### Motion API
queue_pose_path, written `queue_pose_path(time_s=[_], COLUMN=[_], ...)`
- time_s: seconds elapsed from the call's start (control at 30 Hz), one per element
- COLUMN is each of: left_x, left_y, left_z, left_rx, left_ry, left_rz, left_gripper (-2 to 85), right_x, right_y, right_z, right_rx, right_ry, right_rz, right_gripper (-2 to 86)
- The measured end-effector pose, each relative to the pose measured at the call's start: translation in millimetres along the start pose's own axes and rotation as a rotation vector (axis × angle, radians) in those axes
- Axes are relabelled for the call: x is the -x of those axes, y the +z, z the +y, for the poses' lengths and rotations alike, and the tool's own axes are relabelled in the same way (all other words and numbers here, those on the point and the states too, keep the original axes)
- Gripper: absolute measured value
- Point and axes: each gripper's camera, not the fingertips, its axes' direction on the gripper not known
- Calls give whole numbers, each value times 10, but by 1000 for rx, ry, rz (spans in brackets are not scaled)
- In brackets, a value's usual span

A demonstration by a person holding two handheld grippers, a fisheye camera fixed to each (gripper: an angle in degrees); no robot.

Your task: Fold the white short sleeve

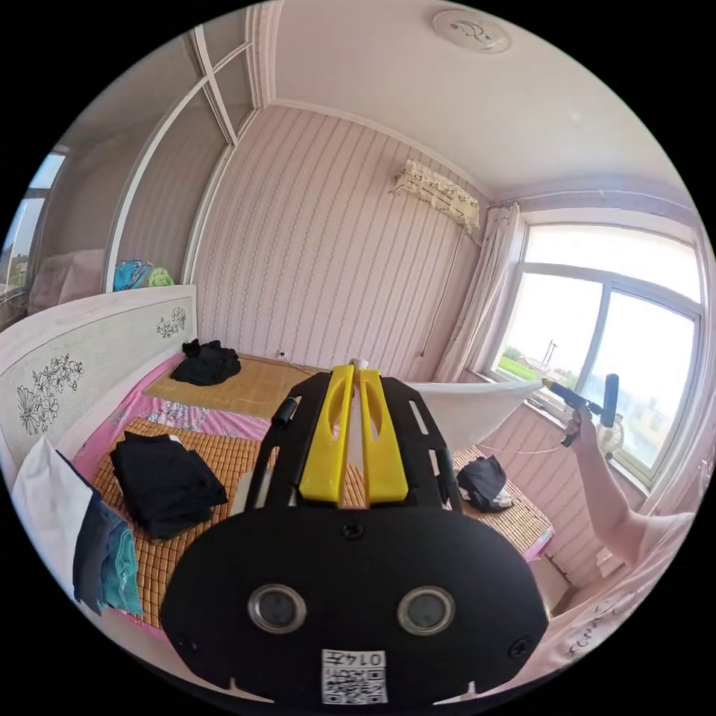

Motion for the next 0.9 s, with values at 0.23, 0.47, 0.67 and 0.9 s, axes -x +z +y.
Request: queue_pose_path(time_s=[0.23, 0.47, 0.67, 0.9], left_x=[267, 568, 465, 438], left_y=[1085, 1887, 2196, 2425], left_z=[1707, 2965, 3334, 3575], left_rx=[480, 787, 920, 989], left_ry=[-21, -168, -110, -90], left_rz=[-21, -64, -54, -14], left_gripper=[-9, -9, -8, 5], right_x=[-261, -486, -424, -257], right_y=[905, 1740, 2057, 2298], right_z=[1979, 3345, 3607, 3734], right_rx=[433, 789, 929, 1049], right_ry=[202, 466, 439, 356], right_rz=[34, 18, 7, -13], right_gripper=[0, 1, 3, 9])
